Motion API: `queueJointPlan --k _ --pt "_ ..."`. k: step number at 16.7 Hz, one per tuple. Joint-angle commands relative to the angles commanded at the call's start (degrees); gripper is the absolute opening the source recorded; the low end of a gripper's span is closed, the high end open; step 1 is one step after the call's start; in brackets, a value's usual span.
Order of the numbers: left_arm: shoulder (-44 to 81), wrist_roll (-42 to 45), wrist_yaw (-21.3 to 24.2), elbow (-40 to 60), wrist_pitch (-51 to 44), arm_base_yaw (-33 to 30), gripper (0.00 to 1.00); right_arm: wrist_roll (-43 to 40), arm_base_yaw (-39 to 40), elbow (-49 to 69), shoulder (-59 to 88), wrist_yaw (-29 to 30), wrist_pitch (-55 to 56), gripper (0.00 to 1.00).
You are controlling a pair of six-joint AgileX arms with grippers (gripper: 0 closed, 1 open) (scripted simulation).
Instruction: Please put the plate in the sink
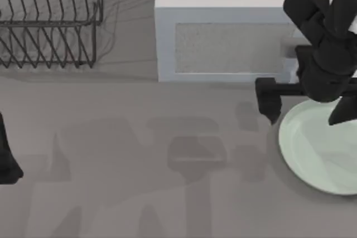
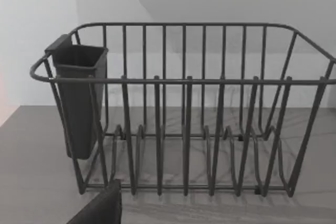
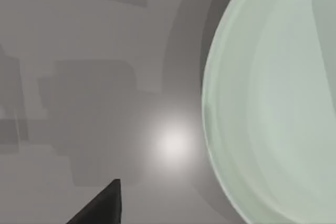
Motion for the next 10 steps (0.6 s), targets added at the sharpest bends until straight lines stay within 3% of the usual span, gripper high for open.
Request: queueJointPlan --k 10 --pt "0.0 0.0 0.0 0.0 0.0 0.0 1.0 1.08 0.78 3.37 4.84 0.04 -2.04 1.0"
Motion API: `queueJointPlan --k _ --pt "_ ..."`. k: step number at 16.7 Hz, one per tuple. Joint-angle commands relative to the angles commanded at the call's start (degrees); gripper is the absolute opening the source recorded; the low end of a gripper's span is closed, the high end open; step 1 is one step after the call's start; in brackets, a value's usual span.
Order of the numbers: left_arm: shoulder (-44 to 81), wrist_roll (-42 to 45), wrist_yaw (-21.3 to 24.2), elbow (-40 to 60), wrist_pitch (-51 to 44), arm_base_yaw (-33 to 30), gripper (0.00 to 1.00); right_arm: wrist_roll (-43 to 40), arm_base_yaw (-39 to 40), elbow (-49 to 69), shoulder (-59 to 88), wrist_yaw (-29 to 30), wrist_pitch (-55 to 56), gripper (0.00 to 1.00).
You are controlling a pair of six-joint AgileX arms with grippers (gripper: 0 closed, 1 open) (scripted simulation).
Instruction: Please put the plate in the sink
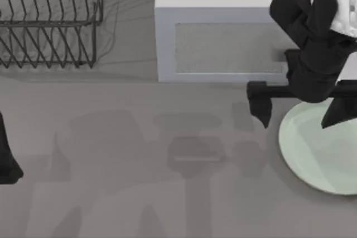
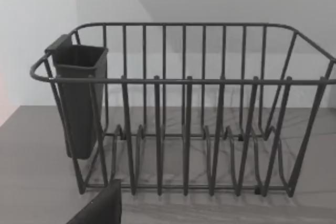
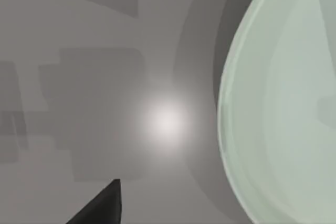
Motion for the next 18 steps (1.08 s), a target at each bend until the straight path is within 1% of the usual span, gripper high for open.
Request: queueJointPlan --k 5,11,17,18 --pt "0.0 0.0 0.0 0.0 0.0 0.0 1.0 -1.18 1.65 -6.62 2.75 -0.87 7.74 1.0" --pt "0.0 0.0 0.0 0.0 0.0 0.0 1.0 -0.05 0.31 -11.48 8.25 -0.29 18.99 1.0" --pt "0.0 0.0 0.0 0.0 0.0 0.0 1.0 0.49 -0.02 -11.48 8.95 0.14 20.47 1.0" --pt "0.0 0.0 0.0 0.0 0.0 0.0 1.0 0.49 -0.02 -11.48 8.95 0.14 20.47 0.92"
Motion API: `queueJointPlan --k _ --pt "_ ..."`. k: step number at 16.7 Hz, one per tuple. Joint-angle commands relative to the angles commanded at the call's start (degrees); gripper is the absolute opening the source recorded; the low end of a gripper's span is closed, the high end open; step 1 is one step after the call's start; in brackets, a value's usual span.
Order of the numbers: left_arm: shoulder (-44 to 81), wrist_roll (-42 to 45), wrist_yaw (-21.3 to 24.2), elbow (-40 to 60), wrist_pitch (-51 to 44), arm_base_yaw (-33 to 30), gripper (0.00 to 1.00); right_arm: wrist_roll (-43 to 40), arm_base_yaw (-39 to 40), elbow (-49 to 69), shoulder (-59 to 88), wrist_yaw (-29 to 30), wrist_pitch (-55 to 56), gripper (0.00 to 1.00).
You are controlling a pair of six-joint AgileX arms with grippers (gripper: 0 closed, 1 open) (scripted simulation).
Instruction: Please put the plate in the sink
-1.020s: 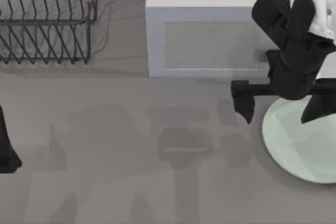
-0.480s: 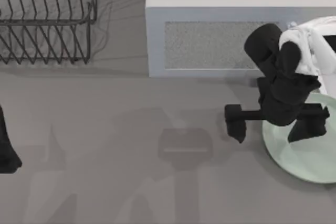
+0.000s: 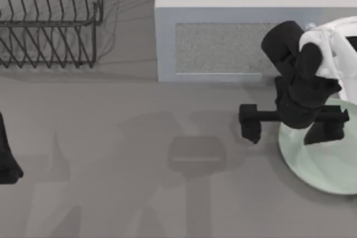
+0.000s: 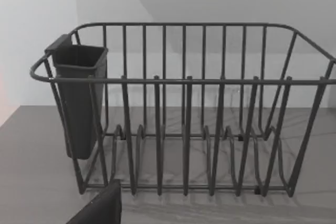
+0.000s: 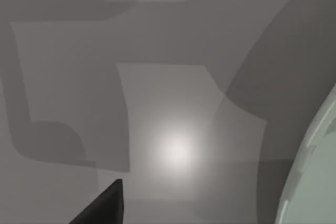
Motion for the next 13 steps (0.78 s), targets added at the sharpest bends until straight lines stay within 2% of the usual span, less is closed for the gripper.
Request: queueJointPlan --k 12,13 --pt "0.0 0.0 0.0 0.0 0.0 0.0 1.0 0.0 0.0 0.0 0.0 0.0 0.0 0.02" --pt "0.0 0.0 0.0 0.0 0.0 0.0 1.0 0.0 0.0 0.0 0.0 0.0 0.0 0.0"
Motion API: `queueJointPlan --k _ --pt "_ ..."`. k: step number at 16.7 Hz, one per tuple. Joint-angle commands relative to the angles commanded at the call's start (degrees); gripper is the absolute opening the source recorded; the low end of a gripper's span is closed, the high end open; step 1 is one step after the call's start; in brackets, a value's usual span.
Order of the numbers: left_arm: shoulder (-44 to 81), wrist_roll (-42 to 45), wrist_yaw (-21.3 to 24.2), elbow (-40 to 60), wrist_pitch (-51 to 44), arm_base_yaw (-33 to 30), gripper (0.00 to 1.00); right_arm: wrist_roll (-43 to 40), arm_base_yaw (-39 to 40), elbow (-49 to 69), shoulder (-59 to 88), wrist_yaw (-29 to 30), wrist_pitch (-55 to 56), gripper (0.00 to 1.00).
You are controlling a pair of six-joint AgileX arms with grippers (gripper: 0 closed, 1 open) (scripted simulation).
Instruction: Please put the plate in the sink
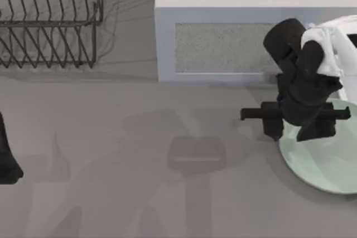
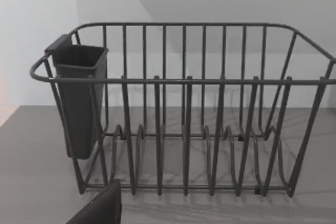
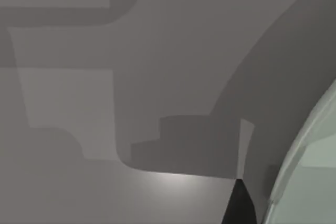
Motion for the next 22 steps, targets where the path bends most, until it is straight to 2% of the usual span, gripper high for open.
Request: queueJointPlan --k 11,16,22 --pt "0.0 0.0 0.0 0.0 0.0 0.0 1.0 -0.22 0.68 1.24 -4.53 0.56 -1.79 0.0" --pt "0.0 0.0 0.0 0.0 0.0 0.0 1.0 -0.56 6.07 9.13 -6.59 1.76 -13.34 0.0" --pt "0.0 0.0 0.0 0.0 0.0 0.0 1.0 -0.58 8.02 32.05 -7.99 2.66 -34.7 0.0"
